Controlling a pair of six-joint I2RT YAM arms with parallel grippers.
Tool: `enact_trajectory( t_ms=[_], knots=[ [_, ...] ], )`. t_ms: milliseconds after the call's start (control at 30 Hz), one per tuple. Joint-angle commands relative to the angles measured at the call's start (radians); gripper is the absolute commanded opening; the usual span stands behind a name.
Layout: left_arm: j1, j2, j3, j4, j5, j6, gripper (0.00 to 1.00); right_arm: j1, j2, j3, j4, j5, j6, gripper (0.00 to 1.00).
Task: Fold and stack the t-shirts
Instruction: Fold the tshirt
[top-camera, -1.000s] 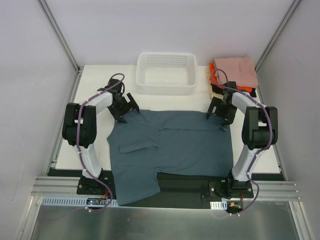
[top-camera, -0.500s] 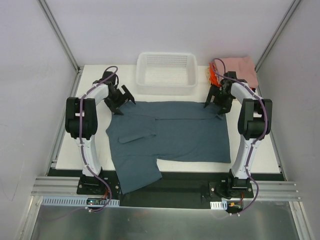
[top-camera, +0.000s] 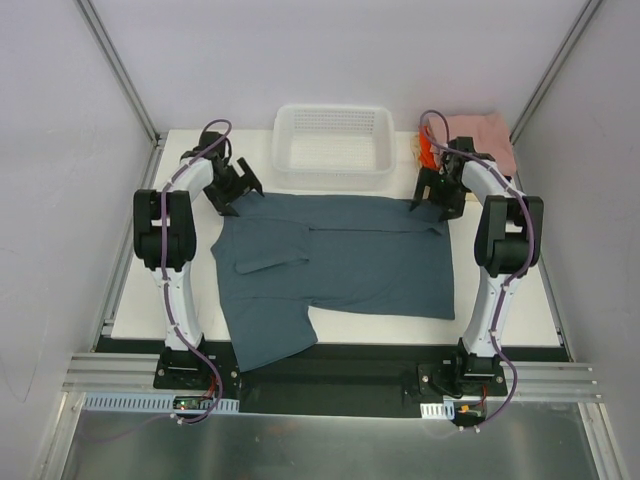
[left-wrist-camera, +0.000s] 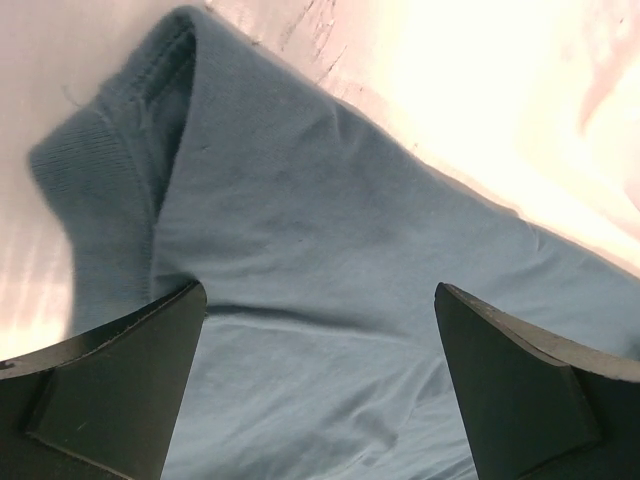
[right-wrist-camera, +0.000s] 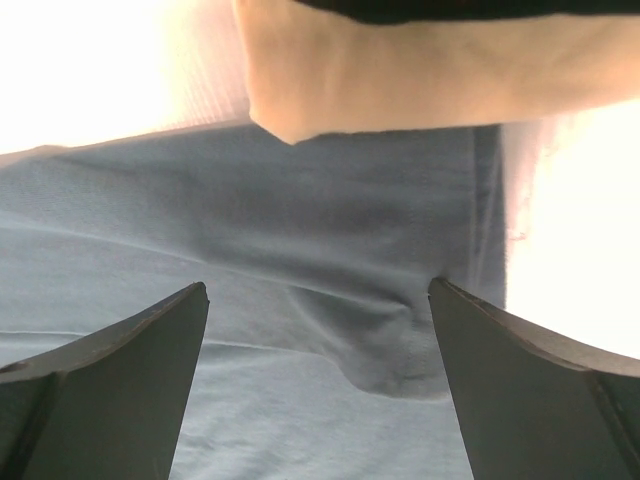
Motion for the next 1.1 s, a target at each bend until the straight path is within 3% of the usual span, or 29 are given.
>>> enact_trajectory(
  t_ms=[0, 133, 267, 467, 600, 633, 833, 967, 1067],
  knots=[
    [0.011, -0.177, -0.020, -0.033, -0.035, 0.069, 0.99, -0.007, -0.132, 0.002, -0.016, 0.043, -0.029, 0.96],
    [-0.015, -0.394, -0.203, -0.047, -0.076, 0.034, 0.99, -0.007, -0.337, -0.167, 0.034, 0.051, 0.016, 0.96],
    [-0.151, -0.692, -0.408, -0.093, -0.208, -0.017, 0.99, -0.007, -0.513, -0.363, 0.094, 0.057, 0.091, 0.96],
    [-0.325, -0.950, -0.652, -0.274, -0.353, -0.108, 0.99, -0.007, -0.699, -0.554, 0.085, 0.081, 0.129, 0.96],
    [-0.472, -1.024, -0.750, -0.487, -0.374, -0.216, 0.99, -0.007, -0.769, -0.600, 0.074, 0.071, 0.122, 0.97],
    [-0.557, -1.039, -0.767, -0.538, -0.366, -0.288, 0.99, -0.007, -0.778, -0.609, 0.076, 0.072, 0.120, 0.96],
    [-0.903, -1.097, -0.908, -0.618, -0.282, -0.628, 0.99, -0.009, -0.806, -0.618, 0.074, 0.081, 0.109, 0.97],
    [-0.980, -1.134, -1.019, -0.590, -0.225, -0.761, 0.92, -0.007, -0.809, -0.626, 0.074, 0.095, 0.103, 0.97],
    [-0.992, -1.144, -1.048, -0.509, -0.217, -0.763, 0.78, -0.007, -0.802, -0.629, 0.082, 0.091, 0.103, 0.96]
  ],
)
